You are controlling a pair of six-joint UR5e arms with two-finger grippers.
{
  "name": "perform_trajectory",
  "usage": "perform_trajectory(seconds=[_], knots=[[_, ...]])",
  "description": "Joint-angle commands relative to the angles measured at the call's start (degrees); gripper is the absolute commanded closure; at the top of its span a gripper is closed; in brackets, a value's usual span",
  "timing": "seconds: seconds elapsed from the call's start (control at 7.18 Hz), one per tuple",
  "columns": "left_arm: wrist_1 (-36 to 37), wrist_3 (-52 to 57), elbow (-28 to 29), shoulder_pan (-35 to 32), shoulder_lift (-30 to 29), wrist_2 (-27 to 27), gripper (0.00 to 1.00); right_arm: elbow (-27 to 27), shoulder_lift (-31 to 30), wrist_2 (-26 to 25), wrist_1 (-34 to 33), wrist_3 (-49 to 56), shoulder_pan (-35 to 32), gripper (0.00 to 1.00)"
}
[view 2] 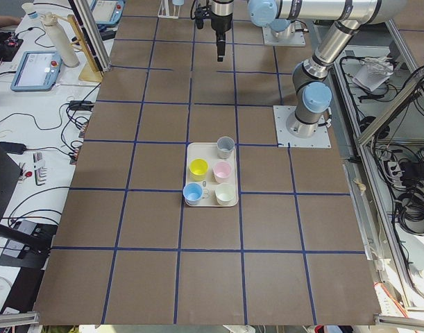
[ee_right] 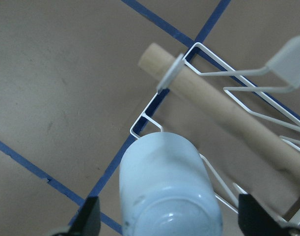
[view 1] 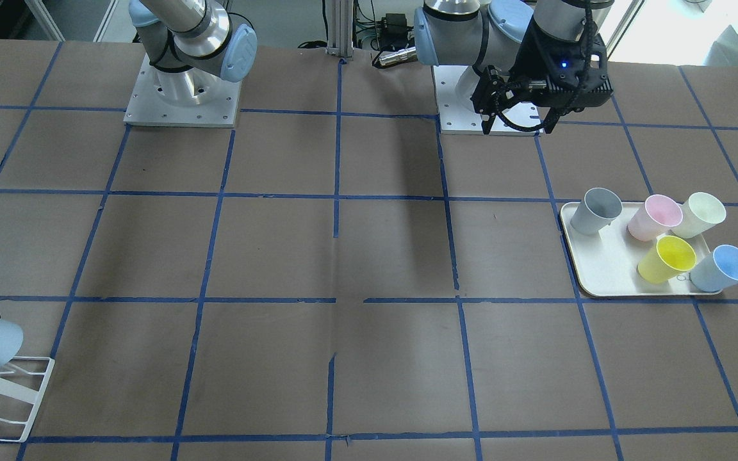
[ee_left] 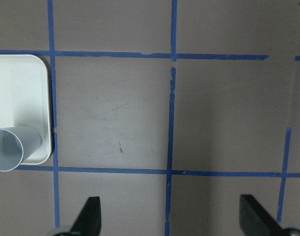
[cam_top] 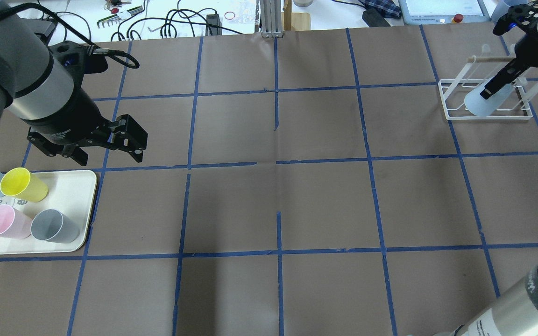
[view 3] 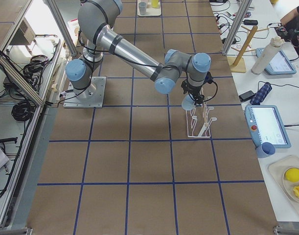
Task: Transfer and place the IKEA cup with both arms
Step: 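Close the right gripper on the light blue cup and lift it off the rack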
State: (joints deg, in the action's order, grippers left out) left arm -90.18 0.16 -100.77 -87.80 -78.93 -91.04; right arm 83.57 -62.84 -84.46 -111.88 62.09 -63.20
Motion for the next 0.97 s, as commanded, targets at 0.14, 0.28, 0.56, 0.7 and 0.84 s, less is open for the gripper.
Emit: perform_trajectory(seconds=[0.14, 0.28, 0.56, 0.7, 0.84], knots=[[0.0, 0.0, 0.1, 0.0, 0.0, 0.1, 0.00, -0.1, 0.5, 0.0, 0.1, -0.1, -0.2, 0.12], [0.0, 0.0, 0.3, 0.0, -0.2, 0.2, 0.00, -0.1, 0.5, 0.0, 0.3, -0.1, -0.1, 0.28], [0.0, 0.0, 0.4, 0.0, -0.1, 0.2, 0.00, -0.1, 0.2, 0.0, 0.8, -0.1, -0.2, 0.53], [-0.3, 0.0, 0.4, 0.0, 0.0, -0.1, 0.00, -0.2, -0.2, 0.0, 1.1, -0.1, -0.2, 0.56], [-0.3, 0.0, 0.4, 0.0, 0.0, 0.1, 0.00, -1.2, -1.0, 0.0, 3.3, -0.1, -0.2, 0.55]])
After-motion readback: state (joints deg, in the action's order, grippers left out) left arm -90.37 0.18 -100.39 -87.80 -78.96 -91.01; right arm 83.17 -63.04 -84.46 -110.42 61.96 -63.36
